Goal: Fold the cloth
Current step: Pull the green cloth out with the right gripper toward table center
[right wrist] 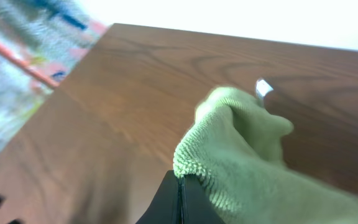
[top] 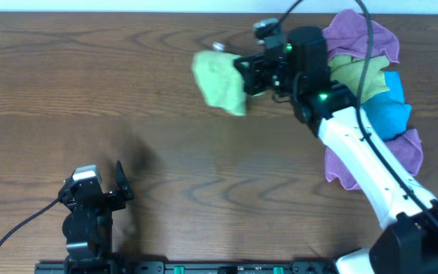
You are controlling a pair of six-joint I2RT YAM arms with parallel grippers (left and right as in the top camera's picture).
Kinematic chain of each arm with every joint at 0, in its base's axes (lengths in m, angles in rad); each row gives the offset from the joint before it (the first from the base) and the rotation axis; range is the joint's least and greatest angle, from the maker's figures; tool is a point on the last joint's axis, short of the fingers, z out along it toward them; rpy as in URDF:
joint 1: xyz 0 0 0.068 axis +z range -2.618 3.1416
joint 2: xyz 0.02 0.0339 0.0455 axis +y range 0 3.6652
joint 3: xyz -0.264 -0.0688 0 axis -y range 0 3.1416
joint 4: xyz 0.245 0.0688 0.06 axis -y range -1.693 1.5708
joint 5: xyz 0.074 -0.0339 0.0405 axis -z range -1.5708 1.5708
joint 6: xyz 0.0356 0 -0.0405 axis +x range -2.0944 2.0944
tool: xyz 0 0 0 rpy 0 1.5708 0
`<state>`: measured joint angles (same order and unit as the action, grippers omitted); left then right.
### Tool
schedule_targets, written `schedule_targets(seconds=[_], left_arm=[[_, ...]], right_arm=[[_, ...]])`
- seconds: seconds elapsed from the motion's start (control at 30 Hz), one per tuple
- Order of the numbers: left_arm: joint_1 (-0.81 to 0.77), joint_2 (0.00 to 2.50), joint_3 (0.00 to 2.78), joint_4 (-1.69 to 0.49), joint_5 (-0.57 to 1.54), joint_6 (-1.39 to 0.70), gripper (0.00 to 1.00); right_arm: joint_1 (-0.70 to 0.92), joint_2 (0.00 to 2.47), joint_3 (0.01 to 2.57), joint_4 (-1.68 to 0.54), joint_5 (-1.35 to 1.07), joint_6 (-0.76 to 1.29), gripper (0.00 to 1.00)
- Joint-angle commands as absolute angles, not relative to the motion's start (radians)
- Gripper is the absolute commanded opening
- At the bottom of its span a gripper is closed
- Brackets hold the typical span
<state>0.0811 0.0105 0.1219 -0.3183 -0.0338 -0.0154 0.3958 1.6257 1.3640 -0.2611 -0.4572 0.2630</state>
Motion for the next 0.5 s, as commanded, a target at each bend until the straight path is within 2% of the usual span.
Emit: schedule_targets(seconds=[0.0,0.1,0.13,0.17,0.2,0.47], left_arm=[[0.078,0.004,0.099,-0.326,-0.048,-0.011,0.95],[0.078,0.004,0.099,-0.326,-0.048,-0.011,0.96],[0.078,0.004,0.099,-0.326,-0.048,-0.012,0.95],[0.078,0.004,0.099,-0.326,-0.048,-0.011,0.96],[0.078,0.004,0.099,-0.326,-0.048,-0.011,0.95],[0.078,0.004,0.099,-0.326,-0.048,-0.011,0.95]], right_arm=[[0.434,1.615,1.423,-0.337,-0.412,0.210,0.01],[0.423,1.628,1.423,-0.539,-0.167,0.208,0.01],[0.415,1.642,1.423,-0.614,-0.109,0.208,0.31],[0.408,1.654,1.423,-0.673,-0.101,0.203,0.95],[0.406,1.655,1.423,-0.710,-0.102,0.201,0.99],[0.407,1.661,1.421,-0.827,-0.110,0.200,0.99]])
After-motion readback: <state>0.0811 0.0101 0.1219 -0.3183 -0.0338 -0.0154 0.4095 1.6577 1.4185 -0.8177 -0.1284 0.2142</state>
